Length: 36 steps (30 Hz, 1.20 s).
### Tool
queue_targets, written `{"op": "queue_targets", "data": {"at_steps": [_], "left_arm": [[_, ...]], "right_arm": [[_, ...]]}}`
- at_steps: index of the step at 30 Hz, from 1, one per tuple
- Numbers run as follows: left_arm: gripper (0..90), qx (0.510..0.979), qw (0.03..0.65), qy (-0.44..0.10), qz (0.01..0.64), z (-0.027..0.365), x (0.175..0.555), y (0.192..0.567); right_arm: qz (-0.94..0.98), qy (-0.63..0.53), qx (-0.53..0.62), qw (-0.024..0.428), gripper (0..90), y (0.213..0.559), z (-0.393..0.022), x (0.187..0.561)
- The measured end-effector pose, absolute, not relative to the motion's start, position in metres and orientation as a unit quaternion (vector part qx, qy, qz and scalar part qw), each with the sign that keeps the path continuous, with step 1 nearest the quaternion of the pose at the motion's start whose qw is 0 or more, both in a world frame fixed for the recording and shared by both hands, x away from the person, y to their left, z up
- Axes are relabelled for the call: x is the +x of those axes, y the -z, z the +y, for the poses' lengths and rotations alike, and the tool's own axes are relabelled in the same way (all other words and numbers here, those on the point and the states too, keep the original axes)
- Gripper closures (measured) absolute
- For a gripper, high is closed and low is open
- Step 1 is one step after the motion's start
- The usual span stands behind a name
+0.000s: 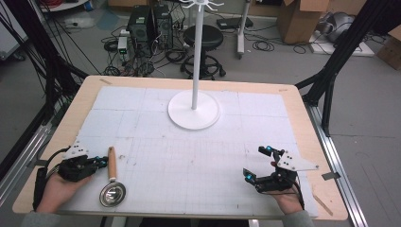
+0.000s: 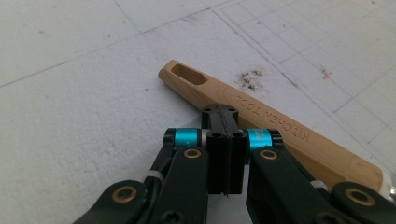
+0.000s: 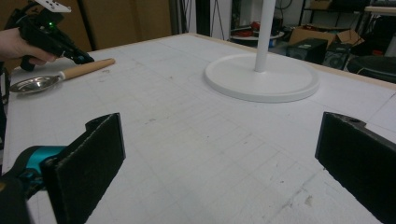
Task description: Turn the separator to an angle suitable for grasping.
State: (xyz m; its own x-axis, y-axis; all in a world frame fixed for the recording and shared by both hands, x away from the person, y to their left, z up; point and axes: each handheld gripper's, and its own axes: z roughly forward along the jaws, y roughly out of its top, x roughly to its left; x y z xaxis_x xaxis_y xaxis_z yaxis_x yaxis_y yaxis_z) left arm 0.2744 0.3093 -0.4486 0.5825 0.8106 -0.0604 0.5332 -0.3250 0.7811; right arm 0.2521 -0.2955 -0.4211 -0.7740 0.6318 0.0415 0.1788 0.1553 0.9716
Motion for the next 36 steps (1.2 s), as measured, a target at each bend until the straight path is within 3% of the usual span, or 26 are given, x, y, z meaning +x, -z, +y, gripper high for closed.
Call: {"op": "queue_targets", "data": {"at_steps": [36], "left_arm": [[89.8,0.815,0.392,-0.148,0.4,0.259,0.293,0.444]], "right_arm": [[0.735,-0.588,0.276,0.193,0.7,0.421,-0.297,0.252]]}}
